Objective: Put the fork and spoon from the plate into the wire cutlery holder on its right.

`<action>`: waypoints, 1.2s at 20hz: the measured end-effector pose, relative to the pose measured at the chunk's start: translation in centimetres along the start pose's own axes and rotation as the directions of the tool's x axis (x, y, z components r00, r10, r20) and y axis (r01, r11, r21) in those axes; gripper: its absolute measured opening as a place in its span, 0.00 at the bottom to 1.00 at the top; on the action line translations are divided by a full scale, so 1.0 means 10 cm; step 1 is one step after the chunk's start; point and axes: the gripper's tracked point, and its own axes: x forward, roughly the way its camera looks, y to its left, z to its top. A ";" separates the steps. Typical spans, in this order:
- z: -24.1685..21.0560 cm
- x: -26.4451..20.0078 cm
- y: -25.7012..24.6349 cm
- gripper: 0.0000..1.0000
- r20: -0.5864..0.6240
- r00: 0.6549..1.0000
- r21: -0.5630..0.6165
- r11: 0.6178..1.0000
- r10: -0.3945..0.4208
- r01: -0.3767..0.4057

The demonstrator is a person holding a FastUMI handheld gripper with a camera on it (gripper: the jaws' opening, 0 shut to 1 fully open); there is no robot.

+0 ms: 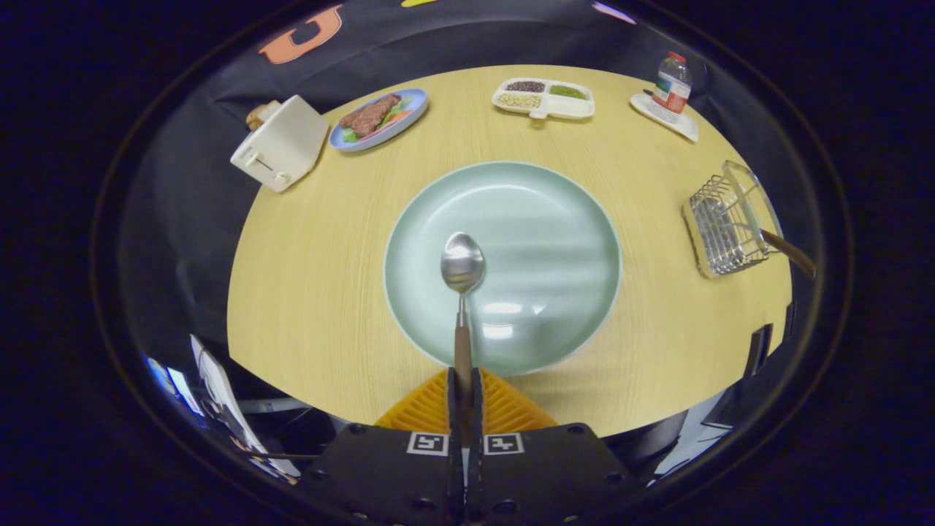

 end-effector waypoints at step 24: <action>0.53 -1.43 -1.70 0.03 0.152 0.988 0.151 0.988 -0.008 -0.015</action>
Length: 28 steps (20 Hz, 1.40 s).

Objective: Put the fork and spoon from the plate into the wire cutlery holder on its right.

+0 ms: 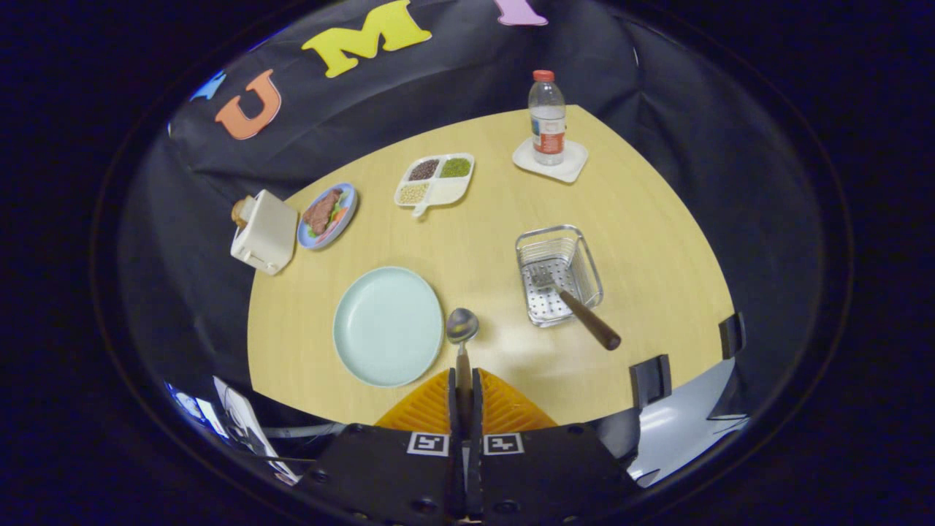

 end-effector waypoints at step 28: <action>0.62 -0.44 -0.61 0.02 0.046 0.997 0.139 0.989 -0.063 0.056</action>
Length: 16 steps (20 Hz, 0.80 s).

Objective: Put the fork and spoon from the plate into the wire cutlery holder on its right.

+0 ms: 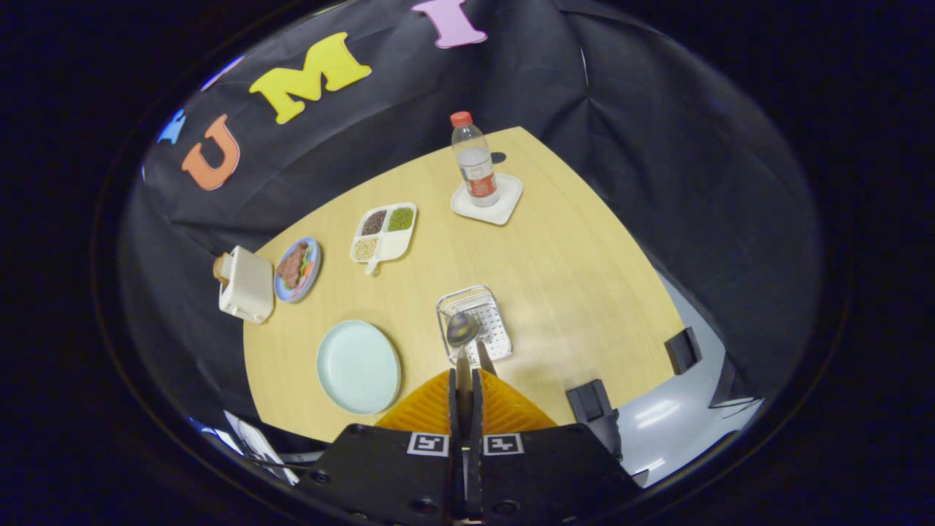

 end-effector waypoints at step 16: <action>0.38 -0.35 0.47 0.97 0.350 0.936 -0.209 0.977 0.040 0.036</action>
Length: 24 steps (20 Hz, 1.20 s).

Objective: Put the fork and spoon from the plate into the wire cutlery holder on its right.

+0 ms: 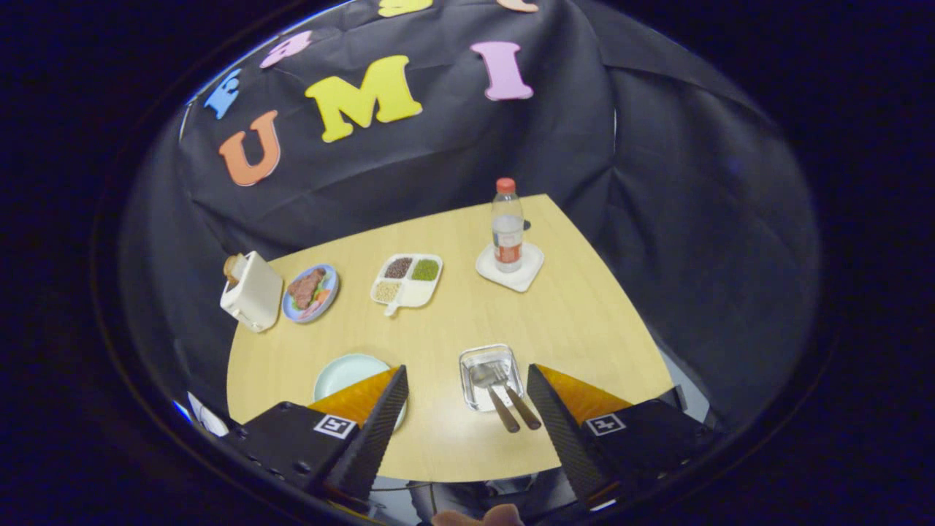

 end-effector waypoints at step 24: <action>0.28 -0.91 0.67 0.96 0.737 0.663 -0.188 0.982 0.131 0.014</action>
